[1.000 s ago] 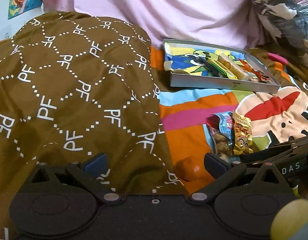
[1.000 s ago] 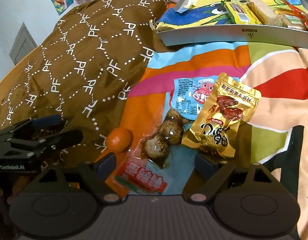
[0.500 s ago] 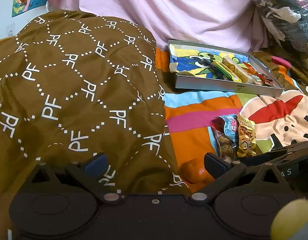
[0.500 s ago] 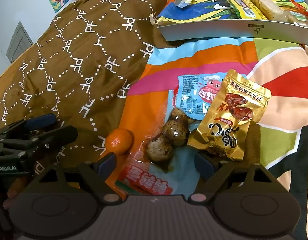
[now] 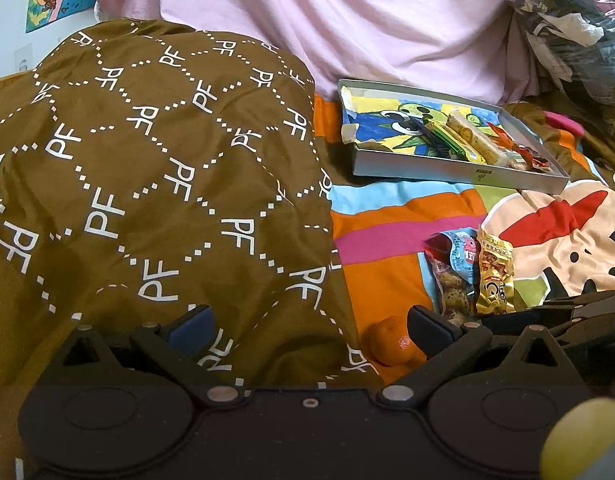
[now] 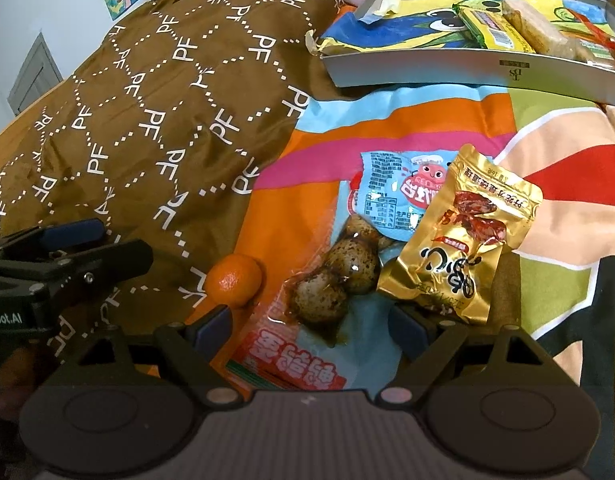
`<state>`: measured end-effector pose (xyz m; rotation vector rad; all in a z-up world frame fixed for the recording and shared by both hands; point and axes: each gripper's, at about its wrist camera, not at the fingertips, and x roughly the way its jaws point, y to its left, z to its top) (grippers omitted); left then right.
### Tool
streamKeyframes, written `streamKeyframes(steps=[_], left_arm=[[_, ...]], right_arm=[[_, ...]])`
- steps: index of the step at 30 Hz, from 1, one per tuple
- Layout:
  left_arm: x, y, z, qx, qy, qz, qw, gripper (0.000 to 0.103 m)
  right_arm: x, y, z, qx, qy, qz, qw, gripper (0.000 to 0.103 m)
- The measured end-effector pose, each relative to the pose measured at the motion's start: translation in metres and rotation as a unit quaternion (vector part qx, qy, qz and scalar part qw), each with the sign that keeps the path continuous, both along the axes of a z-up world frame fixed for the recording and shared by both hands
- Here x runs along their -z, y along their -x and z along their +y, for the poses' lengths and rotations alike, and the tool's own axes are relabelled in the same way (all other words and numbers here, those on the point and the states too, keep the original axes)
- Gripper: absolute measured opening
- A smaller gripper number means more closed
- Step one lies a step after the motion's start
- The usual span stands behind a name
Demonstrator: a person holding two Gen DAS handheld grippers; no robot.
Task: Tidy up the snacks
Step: 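Lower the right tool toward the gold jerky packet and quail eggs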
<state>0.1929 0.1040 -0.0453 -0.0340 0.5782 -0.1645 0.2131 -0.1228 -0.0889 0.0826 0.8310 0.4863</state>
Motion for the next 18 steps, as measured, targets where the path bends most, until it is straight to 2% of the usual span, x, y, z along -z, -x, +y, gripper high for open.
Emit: streamKeyframes(steps=[18], left_arm=[[0.003, 0.0, -0.001, 0.0, -0.003, 0.002, 1.0, 0.102]], right_arm=[[0.006, 0.006, 0.011, 0.028, 0.012, -0.024, 0.999, 0.092]])
